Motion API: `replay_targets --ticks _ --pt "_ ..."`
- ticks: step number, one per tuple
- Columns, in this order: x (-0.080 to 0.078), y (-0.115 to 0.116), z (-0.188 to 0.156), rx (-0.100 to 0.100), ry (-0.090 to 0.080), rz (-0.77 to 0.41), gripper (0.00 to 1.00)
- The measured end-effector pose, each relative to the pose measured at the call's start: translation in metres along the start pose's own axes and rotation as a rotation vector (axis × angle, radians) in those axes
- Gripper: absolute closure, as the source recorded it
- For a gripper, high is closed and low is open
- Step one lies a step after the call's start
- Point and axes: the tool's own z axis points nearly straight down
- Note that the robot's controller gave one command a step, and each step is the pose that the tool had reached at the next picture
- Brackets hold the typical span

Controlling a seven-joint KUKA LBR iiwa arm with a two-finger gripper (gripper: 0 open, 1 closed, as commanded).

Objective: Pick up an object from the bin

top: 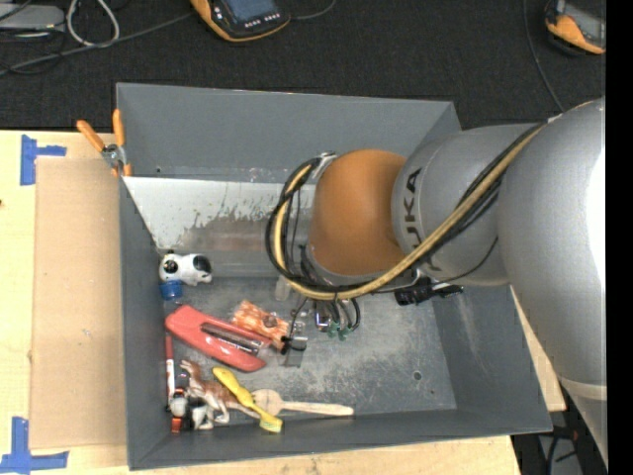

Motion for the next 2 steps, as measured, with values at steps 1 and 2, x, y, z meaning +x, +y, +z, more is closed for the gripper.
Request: replay_targets --ticks 1,2 --pt "0.007 0.027 0.040 -0.003 -0.001 0.086 0.00" --pt "0.010 0.041 0.060 -0.011 -0.008 0.046 1.00"
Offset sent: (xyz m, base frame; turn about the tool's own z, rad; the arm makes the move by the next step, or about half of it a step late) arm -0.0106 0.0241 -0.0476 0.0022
